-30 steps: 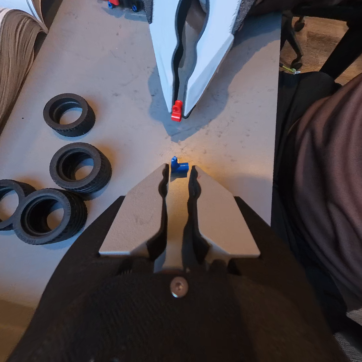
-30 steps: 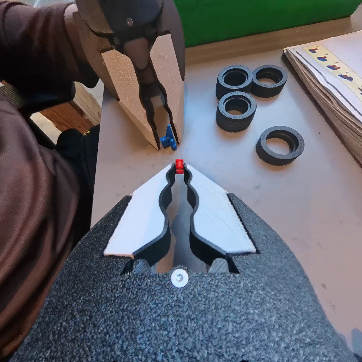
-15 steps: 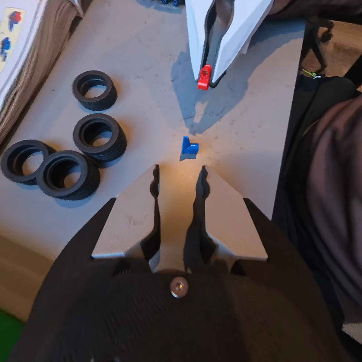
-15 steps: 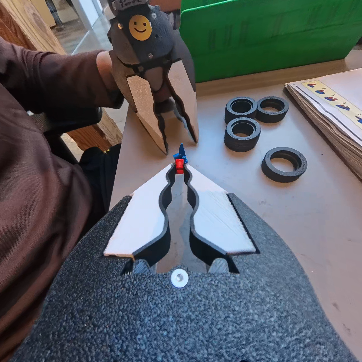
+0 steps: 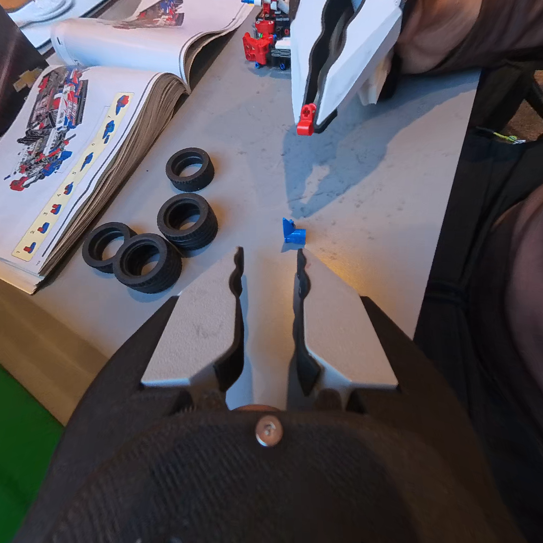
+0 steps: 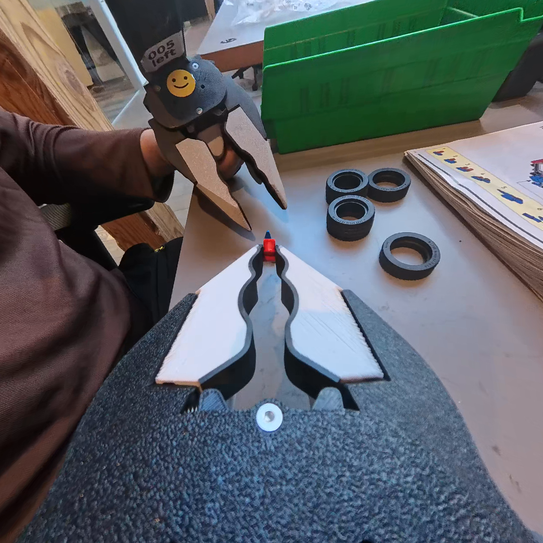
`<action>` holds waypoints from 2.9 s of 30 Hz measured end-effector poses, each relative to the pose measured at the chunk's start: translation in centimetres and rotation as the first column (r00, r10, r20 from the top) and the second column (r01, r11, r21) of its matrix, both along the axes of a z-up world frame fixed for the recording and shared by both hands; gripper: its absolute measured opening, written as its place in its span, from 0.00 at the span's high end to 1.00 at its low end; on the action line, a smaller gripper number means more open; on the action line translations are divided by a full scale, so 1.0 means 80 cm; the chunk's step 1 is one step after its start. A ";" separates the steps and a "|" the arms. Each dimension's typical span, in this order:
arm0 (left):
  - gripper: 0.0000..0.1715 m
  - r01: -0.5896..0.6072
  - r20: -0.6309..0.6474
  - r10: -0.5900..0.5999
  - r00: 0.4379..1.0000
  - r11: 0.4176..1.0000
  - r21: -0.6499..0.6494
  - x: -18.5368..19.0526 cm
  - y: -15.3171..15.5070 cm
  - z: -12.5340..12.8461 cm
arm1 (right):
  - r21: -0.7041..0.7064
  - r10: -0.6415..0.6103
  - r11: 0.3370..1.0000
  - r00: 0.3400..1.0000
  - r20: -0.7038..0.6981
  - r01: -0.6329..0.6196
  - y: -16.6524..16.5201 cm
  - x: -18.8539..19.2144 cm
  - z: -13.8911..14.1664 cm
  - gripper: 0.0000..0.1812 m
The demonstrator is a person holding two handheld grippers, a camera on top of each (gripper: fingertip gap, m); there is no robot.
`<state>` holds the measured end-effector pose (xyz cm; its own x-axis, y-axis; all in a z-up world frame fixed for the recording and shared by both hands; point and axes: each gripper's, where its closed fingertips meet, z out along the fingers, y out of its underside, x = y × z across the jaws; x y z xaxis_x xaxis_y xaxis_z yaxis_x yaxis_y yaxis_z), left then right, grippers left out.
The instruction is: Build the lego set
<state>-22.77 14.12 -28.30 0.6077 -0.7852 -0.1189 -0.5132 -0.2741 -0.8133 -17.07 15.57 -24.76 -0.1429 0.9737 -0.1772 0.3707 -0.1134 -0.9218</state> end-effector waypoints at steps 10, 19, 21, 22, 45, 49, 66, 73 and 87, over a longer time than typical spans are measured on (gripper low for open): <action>0.85 0.023 0.017 -0.025 1.000 0.990 0.141 0.009 -0.001 0.019 | -0.239 0.016 0.970 0.991 -0.134 -0.048 -0.005 -0.010 0.029 0.96; 0.88 0.025 -0.025 -0.019 1.000 0.956 0.292 0.035 -0.008 0.043 | -0.430 0.034 0.894 0.975 -0.221 -0.129 -0.010 -0.012 0.045 0.96; 0.90 0.040 0.031 -0.050 0.998 0.964 0.262 0.048 -0.014 0.057 | -0.302 0.091 0.943 0.982 -0.166 -0.138 -0.023 -0.011 0.038 0.96; 0.90 0.054 0.069 -0.071 0.995 0.973 0.226 0.055 -0.017 0.062 | -0.208 0.115 0.968 0.985 -0.126 -0.140 -0.030 -0.010 0.034 0.96; 0.97 0.142 0.400 -0.259 0.879 0.944 0.299 0.083 -0.045 0.116 | 0.214 0.131 0.972 0.977 -0.169 -0.094 -0.061 0.001 0.076 0.91; 0.97 0.148 0.460 -0.295 0.837 0.933 0.328 0.085 -0.050 0.126 | 0.161 0.156 0.979 0.961 -0.228 -0.121 -0.068 0.005 0.093 0.91; 0.97 0.178 0.491 -0.284 0.824 0.951 0.251 0.094 -0.047 0.110 | 0.212 0.152 0.971 0.972 -0.180 -0.113 -0.072 0.000 0.080 0.96; 0.97 0.222 0.439 -0.303 0.846 0.948 0.227 0.099 -0.052 0.097 | 0.191 0.209 0.965 0.966 -0.150 -0.179 -0.078 0.003 0.067 0.96; 0.85 0.044 0.215 -0.012 0.977 0.989 -0.144 0.016 -0.005 0.020 | 0.221 0.023 0.973 0.981 0.194 -0.067 -0.009 0.002 -0.023 0.96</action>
